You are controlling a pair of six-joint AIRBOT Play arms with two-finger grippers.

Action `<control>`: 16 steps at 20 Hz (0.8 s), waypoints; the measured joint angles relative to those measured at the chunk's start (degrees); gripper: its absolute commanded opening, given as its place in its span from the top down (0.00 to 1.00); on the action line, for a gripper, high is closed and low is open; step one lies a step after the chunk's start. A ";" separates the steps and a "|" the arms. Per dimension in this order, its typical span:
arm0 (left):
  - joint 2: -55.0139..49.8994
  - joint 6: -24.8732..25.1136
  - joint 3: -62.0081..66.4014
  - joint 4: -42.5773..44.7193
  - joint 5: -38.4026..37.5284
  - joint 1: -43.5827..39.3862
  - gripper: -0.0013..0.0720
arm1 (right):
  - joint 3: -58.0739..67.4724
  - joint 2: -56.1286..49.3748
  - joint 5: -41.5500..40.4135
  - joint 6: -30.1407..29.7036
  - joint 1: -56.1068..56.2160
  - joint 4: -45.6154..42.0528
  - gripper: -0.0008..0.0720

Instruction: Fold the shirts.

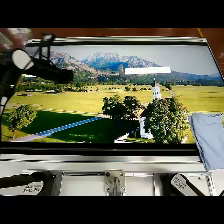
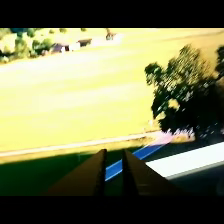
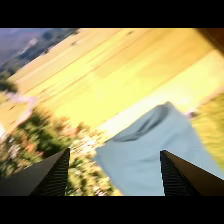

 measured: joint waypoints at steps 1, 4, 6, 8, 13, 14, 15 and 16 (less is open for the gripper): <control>-1.38 -1.22 1.18 2.25 -3.48 -1.27 0.03 | 0.33 -1.60 2.16 1.05 4.76 -1.33 0.06; -4.20 -3.74 2.99 5.29 -9.38 -3.10 0.02 | 0.81 -6.80 9.01 2.84 14.82 -2.78 0.06; -5.31 -4.52 3.56 6.16 -11.23 -3.67 0.02 | 0.94 -9.33 12.13 3.43 18.75 -3.39 0.06; -5.92 -4.90 3.85 6.64 -12.37 -3.96 0.02 | 1.03 -10.78 14.12 3.54 21.40 -3.89 0.06; -6.54 -5.27 4.09 7.34 -13.42 -4.17 0.02 | 1.07 -12.07 16.04 3.82 23.74 -3.37 0.06; -6.54 -5.29 4.09 7.37 -13.55 -4.17 0.02 | 1.07 -12.15 16.37 3.91 23.91 -3.30 0.06; -6.56 -5.31 4.09 7.41 -13.60 -4.20 0.02 | 1.07 -12.22 16.48 3.91 24.02 -3.26 0.06; -6.60 -5.31 4.09 7.41 -13.64 -4.22 0.02 | 1.07 -12.26 16.50 3.91 24.13 -3.21 0.06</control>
